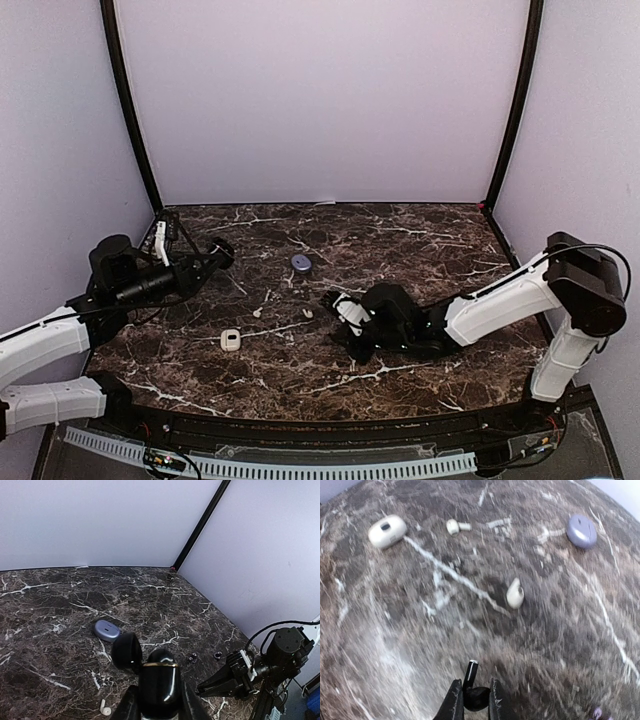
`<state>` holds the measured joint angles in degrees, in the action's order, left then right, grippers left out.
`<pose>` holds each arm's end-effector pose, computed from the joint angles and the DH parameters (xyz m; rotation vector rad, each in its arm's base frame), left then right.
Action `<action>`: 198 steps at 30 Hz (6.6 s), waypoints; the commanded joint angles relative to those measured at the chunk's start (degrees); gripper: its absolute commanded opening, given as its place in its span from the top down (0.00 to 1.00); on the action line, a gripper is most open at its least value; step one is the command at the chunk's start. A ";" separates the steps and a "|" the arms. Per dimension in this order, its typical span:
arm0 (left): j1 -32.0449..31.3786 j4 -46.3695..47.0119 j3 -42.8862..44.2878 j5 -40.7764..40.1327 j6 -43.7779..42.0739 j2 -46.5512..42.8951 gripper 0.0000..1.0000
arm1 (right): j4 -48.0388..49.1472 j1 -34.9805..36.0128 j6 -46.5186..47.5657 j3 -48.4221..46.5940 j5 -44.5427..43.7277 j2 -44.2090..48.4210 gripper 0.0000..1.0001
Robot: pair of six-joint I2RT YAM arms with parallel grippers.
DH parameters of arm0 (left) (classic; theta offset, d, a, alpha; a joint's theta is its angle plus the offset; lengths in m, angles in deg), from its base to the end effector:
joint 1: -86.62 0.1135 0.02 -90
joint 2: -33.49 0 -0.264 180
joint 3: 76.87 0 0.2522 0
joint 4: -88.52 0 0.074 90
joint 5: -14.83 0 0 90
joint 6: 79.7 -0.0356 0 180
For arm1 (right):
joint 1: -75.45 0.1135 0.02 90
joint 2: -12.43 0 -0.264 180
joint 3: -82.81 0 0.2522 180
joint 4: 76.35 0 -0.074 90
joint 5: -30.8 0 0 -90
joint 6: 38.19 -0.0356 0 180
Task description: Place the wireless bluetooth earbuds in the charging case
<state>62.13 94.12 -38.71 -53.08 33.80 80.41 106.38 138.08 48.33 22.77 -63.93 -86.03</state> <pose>0.1726 -0.0933 0.2620 0.3249 1.6778 -0.9464 0.1614 0.3053 0.1540 -1.0675 1.9774 0.5508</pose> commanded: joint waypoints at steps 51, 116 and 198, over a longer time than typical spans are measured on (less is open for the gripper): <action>-7.32 12.18 -0.51 1.28 -5.73 3.40 0.99 | 38.42 0.87 1.02 28.40 -5.60 -3.29 0.42; -7.40 20.35 -2.94 10.87 -6.00 7.58 0.99 | 38.67 -3.35 3.00 26.75 1.58 -3.98 0.95; -15.44 40.55 8.14 50.62 -0.56 42.22 1.00 | -25.11 8.79 24.94 -5.76 8.17 25.30 1.00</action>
<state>47.04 133.46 -31.32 -4.17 32.77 123.20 80.80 145.95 71.58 19.36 -53.72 -60.30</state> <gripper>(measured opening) 0.271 0.128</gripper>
